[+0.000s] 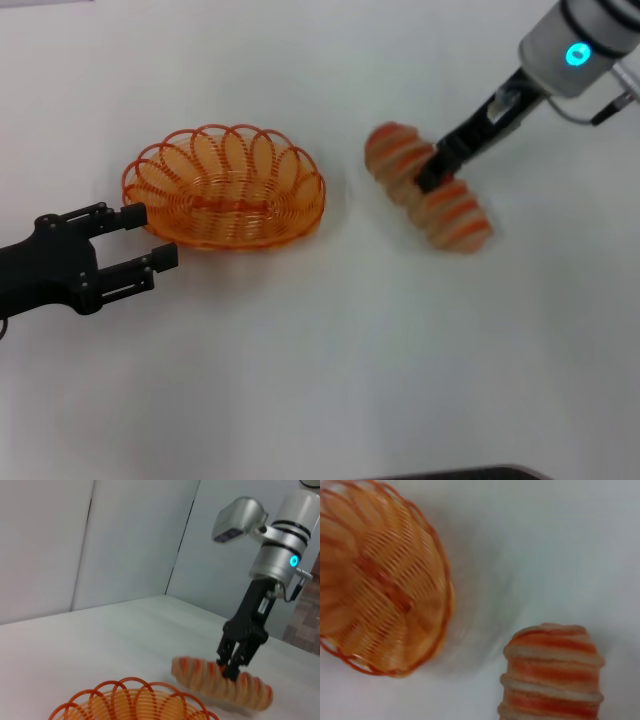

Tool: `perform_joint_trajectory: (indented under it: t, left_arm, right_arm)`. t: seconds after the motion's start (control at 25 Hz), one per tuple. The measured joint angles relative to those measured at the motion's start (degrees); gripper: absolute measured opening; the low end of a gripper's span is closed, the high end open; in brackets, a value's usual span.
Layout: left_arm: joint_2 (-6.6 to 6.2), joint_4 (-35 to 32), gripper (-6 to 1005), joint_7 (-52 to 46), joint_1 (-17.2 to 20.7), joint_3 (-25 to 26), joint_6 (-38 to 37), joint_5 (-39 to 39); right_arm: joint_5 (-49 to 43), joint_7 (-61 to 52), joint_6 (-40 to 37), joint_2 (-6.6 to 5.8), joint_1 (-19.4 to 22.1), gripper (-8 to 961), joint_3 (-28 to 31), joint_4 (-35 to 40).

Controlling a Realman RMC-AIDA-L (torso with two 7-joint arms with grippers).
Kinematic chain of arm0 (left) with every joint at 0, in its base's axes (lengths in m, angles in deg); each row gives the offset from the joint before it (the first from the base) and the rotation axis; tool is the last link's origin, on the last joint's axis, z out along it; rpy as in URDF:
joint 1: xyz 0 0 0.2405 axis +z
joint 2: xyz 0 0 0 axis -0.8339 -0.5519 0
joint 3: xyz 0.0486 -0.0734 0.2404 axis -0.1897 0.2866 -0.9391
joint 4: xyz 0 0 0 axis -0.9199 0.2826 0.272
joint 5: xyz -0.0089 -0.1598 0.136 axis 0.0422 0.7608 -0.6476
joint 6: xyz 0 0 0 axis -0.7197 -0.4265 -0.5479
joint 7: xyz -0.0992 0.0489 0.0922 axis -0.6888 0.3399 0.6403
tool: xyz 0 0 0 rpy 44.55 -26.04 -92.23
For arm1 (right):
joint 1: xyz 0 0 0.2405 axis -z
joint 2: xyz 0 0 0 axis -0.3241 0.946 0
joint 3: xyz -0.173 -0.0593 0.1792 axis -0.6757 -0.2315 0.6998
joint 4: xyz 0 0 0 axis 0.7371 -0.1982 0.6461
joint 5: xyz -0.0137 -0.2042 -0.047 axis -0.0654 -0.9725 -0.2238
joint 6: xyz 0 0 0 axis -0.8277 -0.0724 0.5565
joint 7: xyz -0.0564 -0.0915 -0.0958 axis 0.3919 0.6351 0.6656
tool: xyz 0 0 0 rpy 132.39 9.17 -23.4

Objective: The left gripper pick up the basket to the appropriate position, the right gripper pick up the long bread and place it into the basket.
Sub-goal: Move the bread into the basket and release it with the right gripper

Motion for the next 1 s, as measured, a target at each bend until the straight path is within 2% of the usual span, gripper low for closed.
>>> perform_joint_trajectory:
  t: [0.16, 0.24, 0.32, 0.4, 0.52, 0.64, 0.72, 0.84, 1.0]
  left_arm:
    - [-0.14, 1.3, 691, 0.0, -0.1, 0.0, 0.1, 0.0]
    - [-0.17, 1.8, 691, -0.1, -0.2, 0.0, 0.2, -0.1]
    - [-0.18, 2.2, 691, -0.1, -0.3, 0.0, 0.2, -0.2]
    - [-0.26, 2.6, 692, 0.1, -0.4, -0.1, 0.1, -0.2]
    - [-0.33, 2.8, 692, 0.3, -0.5, -0.3, 0.0, -0.3]
    - [-0.29, 2.8, 692, 0.3, -0.4, -0.3, 0.1, -0.3]
    - [-0.29, 3.2, 693, 0.3, -0.3, -0.4, 0.1, -0.3]
    - [-0.3, 3.6, 693, 0.2, -0.2, -0.4, 0.2, -0.3]
    - [-0.2, 4.0, 691, 0.2, 0.0, -0.2, 0.3, -0.3]
  right_arm:
    - [10.5, 7.7, -1.5, -1.75, 2.9, 389, 1.4, 6.5]
    - [16.5, 13.0, -1.4, -2.56, 3.4, 373, 3.4, 7.2]
    - [22.9, 19.3, -1.2, -2.88, 3.6, 339, 4.2, 6.9]
    - [27.1, 24.6, -0.5, -2.61, 3.3, 308, 3.4, 5.6]
    - [29.0, 29.7, 1.0, -1.53, 0.6, 286, 0.8, 1.9]
    - [28.9, 33.6, 4.0, 0.46, -2.0, 263, -3.5, -0.1]
    - [28.8, 34.9, 6.9, 1.22, -3.3, 244, -8.0, -1.0]
    - [28.9, 36.2, 10.4, 1.34, -5.8, 222, -12.9, -4.5]
    - [28.5, 37.2, 13.5, 1.35, -8.6, 211, -16.1, -8.3]
